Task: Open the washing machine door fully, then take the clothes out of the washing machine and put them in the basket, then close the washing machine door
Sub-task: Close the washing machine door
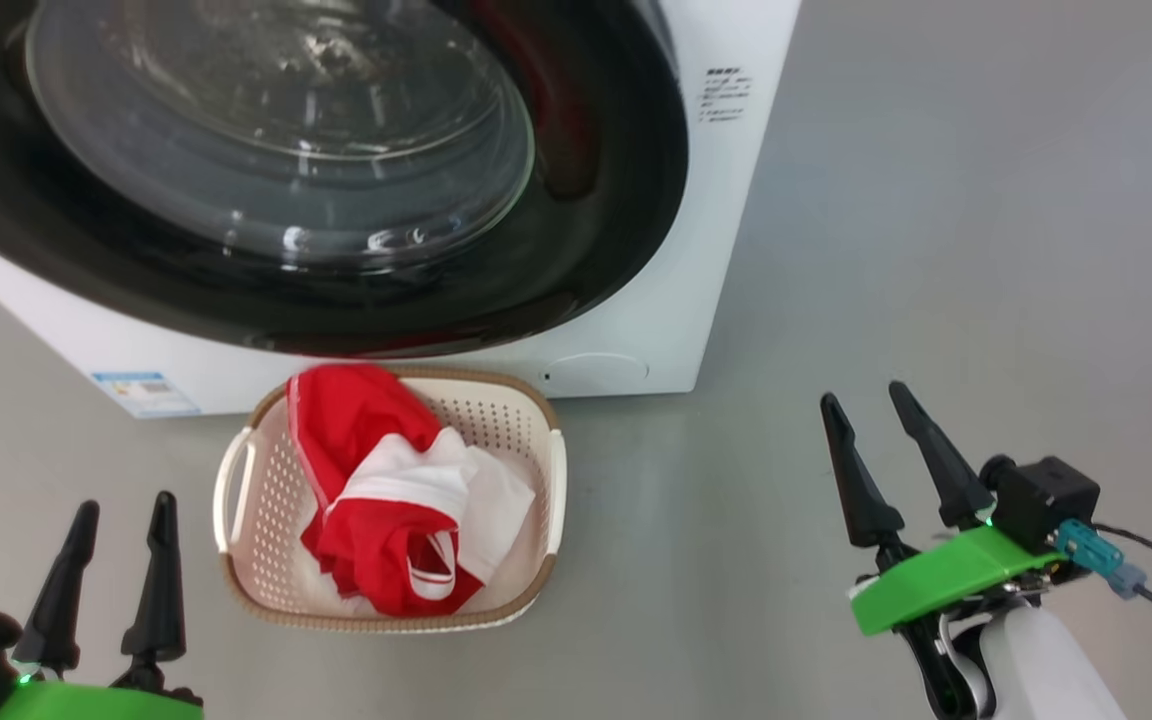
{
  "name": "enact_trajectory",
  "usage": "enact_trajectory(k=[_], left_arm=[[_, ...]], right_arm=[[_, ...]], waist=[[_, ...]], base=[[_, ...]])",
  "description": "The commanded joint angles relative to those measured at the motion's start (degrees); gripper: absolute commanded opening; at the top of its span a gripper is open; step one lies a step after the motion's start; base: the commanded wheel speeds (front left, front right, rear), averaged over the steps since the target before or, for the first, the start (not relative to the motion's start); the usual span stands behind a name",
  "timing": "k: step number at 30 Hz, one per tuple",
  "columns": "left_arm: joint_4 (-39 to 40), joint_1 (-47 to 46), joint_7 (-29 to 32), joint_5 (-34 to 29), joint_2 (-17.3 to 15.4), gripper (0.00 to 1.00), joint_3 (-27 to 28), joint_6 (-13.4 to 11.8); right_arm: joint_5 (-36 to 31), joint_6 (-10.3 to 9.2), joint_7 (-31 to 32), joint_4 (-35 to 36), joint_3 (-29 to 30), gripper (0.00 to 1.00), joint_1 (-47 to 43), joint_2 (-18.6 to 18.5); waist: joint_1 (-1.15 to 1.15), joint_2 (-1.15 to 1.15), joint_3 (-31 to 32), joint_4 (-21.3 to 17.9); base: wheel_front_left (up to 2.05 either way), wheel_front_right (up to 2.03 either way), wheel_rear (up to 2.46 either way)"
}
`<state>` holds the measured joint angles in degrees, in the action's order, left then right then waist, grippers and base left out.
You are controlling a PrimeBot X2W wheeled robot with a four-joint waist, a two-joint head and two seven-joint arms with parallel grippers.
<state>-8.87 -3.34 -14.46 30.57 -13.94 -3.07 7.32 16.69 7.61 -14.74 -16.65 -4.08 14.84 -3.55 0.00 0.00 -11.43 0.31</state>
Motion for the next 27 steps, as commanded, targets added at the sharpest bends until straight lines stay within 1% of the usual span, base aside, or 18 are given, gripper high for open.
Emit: enact_trajectory(k=[1, 18, 27], left_arm=[[1.6, -0.1, -0.5, -0.1, -1.6, 1.0, 2.5, 0.2], [2.9, 3.9, -0.5, -1.1, -1.2, 1.0, 4.0, 0.2], [3.3, 6.1, -0.5, -1.8, -0.5, 1.0, 4.2, 0.2]], right_arm=[[-0.6, -0.12, -0.3, 1.5, -0.8, 1.0, -0.8, 0.4], [0.1, -0.12, -0.3, 2.4, 0.4, 1.0, -4.9, -0.9], [0.6, -0.12, -0.3, 2.6, 0.8, 1.0, -7.0, -1.6]], waist=[[0.0, 0.0, 1.1, -1.0], [0.0, 0.0, 4.4, -5.2], [0.0, 0.0, 6.3, -6.5]], base=[[0.0, 0.0, 0.0], [0.0, 0.0, 0.0], [0.0, 0.0, 0.0]])
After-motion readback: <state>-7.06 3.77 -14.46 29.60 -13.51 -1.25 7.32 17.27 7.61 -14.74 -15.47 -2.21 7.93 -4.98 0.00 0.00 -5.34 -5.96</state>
